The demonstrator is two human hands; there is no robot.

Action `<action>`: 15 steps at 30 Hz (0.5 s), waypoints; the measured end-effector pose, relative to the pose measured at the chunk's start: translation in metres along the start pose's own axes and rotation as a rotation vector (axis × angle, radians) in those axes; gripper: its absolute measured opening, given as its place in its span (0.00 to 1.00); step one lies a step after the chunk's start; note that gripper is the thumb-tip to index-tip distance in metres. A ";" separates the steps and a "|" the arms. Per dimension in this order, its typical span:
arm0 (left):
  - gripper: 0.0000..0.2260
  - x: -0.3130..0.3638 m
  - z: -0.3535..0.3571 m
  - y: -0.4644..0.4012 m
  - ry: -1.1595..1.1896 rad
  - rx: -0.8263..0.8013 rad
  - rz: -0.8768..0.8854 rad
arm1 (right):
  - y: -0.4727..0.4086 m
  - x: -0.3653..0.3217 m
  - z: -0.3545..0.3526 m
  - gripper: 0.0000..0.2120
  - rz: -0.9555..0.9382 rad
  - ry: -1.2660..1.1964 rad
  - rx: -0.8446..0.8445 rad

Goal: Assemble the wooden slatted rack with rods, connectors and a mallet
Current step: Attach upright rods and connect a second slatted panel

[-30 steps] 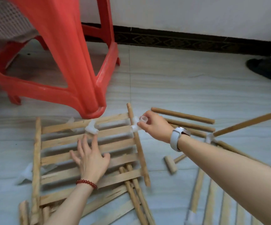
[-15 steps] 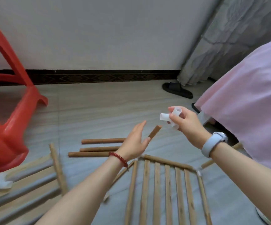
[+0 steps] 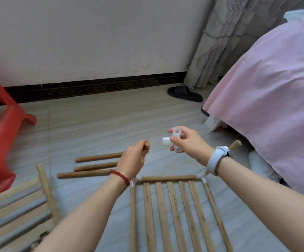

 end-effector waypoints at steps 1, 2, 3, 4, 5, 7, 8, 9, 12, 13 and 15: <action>0.05 0.003 0.000 0.010 -0.009 0.060 0.013 | 0.005 -0.003 -0.001 0.13 -0.013 0.027 -0.014; 0.05 0.006 0.001 0.020 -0.024 0.116 0.028 | 0.011 -0.005 -0.001 0.13 -0.029 0.073 -0.028; 0.05 0.011 0.002 0.033 -0.052 0.163 0.035 | 0.018 -0.008 -0.001 0.13 -0.052 0.135 -0.044; 0.05 0.015 0.002 0.047 -0.087 0.212 0.039 | 0.026 -0.009 0.000 0.13 -0.077 0.209 -0.058; 0.05 0.019 0.003 0.058 -0.113 0.252 0.030 | 0.032 -0.010 0.001 0.13 -0.099 0.281 -0.069; 0.06 0.026 0.003 0.077 -0.120 0.300 -0.008 | 0.048 -0.010 0.002 0.13 -0.130 0.392 -0.082; 0.06 0.027 0.003 0.084 -0.109 0.324 -0.040 | 0.056 -0.011 0.001 0.12 -0.149 0.431 -0.087; 0.06 0.028 0.003 0.085 -0.099 0.349 -0.083 | 0.060 -0.014 0.001 0.11 -0.167 0.470 -0.095; 0.07 0.039 0.002 0.106 -0.083 0.415 -0.236 | 0.088 -0.018 -0.002 0.12 -0.212 0.549 -0.127; 0.07 0.046 0.003 0.114 -0.078 0.438 -0.272 | 0.096 -0.017 -0.005 0.12 -0.216 0.544 -0.129; 0.07 0.063 0.007 0.132 -0.054 0.475 -0.353 | 0.111 -0.015 -0.008 0.12 -0.225 0.536 -0.151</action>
Point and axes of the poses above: each hand's wrist, its own y-axis away from the middle knuckle, its own z-axis out of the palm, x = y × z, the point moved 2 cm from there along -y, towards the middle knuckle, and after that the axes turned 3 degrees about z, right-handed, at the moved point
